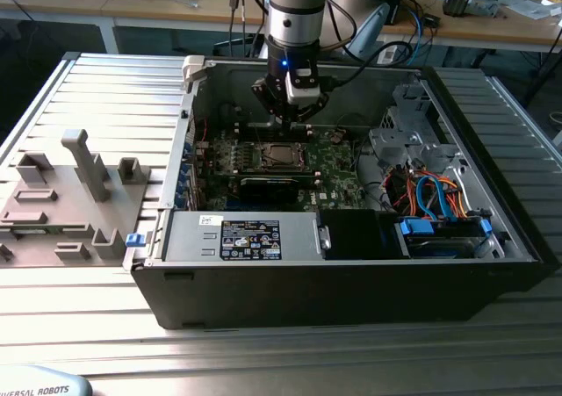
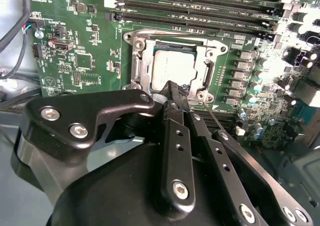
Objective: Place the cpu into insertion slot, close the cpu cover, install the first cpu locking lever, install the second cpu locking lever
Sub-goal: 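Install the first cpu locking lever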
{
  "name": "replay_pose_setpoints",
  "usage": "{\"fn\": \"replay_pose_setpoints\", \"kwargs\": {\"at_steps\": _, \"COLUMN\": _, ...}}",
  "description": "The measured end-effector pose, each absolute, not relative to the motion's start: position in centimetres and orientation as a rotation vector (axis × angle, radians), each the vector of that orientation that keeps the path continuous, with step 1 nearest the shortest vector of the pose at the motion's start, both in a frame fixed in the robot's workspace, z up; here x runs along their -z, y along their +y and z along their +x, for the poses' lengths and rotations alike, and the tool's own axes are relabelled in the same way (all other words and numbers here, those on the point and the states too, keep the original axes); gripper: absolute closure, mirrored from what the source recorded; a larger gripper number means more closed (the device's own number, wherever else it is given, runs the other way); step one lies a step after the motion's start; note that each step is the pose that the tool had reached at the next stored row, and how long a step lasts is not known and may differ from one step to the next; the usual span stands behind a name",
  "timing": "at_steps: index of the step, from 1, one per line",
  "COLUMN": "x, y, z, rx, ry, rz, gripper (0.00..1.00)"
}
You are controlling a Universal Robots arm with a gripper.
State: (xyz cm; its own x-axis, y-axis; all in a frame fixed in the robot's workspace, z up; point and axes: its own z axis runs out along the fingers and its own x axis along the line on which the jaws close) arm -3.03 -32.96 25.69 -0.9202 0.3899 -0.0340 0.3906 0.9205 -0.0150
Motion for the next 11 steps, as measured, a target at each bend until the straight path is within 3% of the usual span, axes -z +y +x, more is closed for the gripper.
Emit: {"fn": "replay_pose_setpoints", "kwargs": {"at_steps": 11, "x": -25.69, "y": -32.97, "z": -3.03, "rx": 0.033, "ry": 3.055, "rz": 0.588, "gripper": 0.89}}
